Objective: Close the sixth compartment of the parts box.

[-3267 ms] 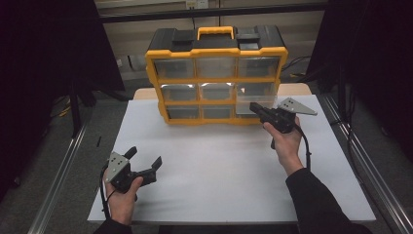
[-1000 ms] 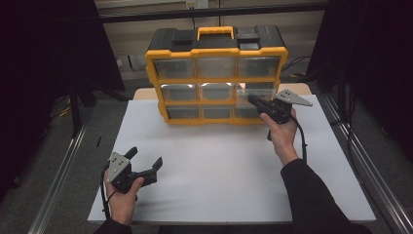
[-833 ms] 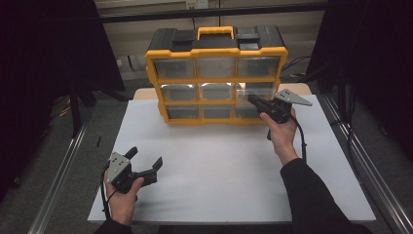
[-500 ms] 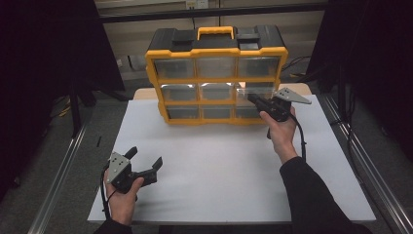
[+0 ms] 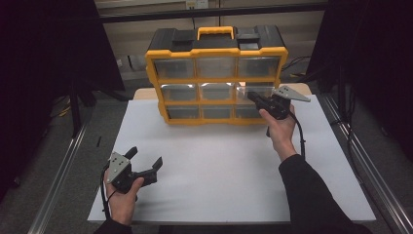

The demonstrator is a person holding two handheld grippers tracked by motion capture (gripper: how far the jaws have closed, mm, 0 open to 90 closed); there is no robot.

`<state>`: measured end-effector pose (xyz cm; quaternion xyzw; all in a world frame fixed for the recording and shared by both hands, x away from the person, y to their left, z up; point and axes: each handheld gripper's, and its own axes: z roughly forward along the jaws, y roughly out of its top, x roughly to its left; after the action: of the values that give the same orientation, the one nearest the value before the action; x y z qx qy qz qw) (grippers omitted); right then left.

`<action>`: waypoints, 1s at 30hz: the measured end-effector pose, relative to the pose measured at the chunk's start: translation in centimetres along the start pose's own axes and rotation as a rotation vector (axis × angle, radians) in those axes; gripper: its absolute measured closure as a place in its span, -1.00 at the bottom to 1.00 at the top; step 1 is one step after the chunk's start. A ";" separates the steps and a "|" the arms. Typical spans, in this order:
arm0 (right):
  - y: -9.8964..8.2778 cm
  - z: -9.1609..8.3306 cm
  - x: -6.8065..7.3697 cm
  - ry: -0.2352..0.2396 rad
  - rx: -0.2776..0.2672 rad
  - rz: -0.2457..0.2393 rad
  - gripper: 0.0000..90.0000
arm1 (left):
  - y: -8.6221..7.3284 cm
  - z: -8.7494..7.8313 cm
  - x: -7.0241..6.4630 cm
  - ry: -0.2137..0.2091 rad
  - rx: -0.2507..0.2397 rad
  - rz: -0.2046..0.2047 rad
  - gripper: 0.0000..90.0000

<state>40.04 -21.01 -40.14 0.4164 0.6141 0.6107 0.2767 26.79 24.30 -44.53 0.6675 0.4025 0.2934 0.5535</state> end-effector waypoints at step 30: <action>0.4 1.3 -0.5 -0.034 0.018 -0.003 1.00 | 0.0 0.0 0.0 -0.006 0.001 0.014 -0.93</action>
<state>41.46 -20.83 -40.01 0.4284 0.6153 0.5976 0.2842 26.78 24.35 -44.51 0.6714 0.3965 0.2951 0.5522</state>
